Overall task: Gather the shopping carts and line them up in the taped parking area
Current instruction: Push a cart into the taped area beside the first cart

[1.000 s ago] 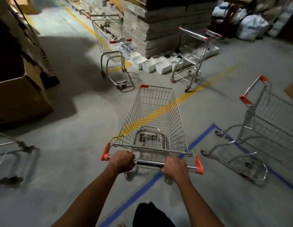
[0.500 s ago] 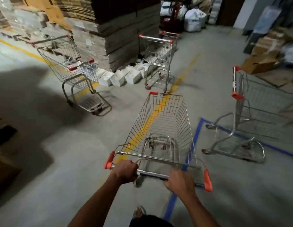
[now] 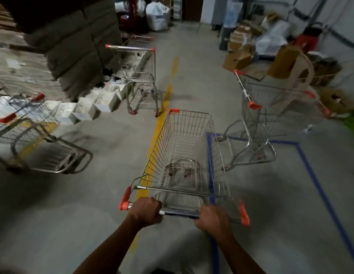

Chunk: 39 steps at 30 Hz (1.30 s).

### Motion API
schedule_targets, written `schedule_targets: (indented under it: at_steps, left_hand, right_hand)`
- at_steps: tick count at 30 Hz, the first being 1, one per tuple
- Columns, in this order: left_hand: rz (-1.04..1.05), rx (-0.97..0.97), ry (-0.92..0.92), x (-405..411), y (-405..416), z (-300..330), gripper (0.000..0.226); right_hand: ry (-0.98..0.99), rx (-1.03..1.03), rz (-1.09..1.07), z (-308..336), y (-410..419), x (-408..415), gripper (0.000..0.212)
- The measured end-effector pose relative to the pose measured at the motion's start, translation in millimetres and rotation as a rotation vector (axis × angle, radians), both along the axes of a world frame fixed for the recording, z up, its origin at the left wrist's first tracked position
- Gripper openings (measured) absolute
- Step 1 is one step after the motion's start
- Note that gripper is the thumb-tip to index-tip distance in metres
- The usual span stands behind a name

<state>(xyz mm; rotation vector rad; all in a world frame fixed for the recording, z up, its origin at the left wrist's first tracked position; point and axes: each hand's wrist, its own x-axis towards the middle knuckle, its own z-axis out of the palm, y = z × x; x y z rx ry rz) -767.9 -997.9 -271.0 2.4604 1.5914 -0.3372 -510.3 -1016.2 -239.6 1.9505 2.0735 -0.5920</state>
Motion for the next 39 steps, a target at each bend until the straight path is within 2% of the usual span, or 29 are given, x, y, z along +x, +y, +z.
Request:
schedule_targets:
  at_steps: [5,10,13,17,23,30,35,39]
  left_hand:
    - [-0.144,-0.002,0.008,-57.4,38.8,-5.6,0.036]
    - [-0.312,0.040,-0.037,-118.1,75.1,4.5,0.037]
    - [-0.386,0.007,-0.024,-154.0,95.8,7.4,0.036]
    - [-0.454,-0.016,-0.046,-188.7,129.2,6.4,0.030]
    - [-0.603,-0.016,-0.031,-224.6,189.8,3.6,0.031]
    - [-0.776,-0.007,0.009,-255.6,257.0,8.0,0.029]
    - [-0.870,-0.029,-0.070,-274.9,304.7,-5.0,0.036]
    - [-0.967,-0.050,-0.099,-276.9,343.9,-6.2,0.033]
  right_hand:
    - [-0.036,-0.062,-0.145,3.5,7.8,-61.5,0.026]
    - [-0.132,0.041,-0.182,-2.2,0.6,-130.1,0.034]
    - [-0.104,0.068,-0.299,-15.5,0.6,-172.3,0.043]
    - [-0.085,0.078,-0.412,-30.0,6.0,-214.3,0.042]
    - [-0.149,0.086,-0.543,-42.9,33.6,-269.5,0.062]
    - [-0.183,0.219,-0.654,-56.5,71.2,-328.1,0.086]
    - [-0.179,0.165,-0.786,-50.6,97.2,-368.6,0.063]
    - [-0.218,0.111,-0.882,-40.3,123.1,-400.0,0.059]
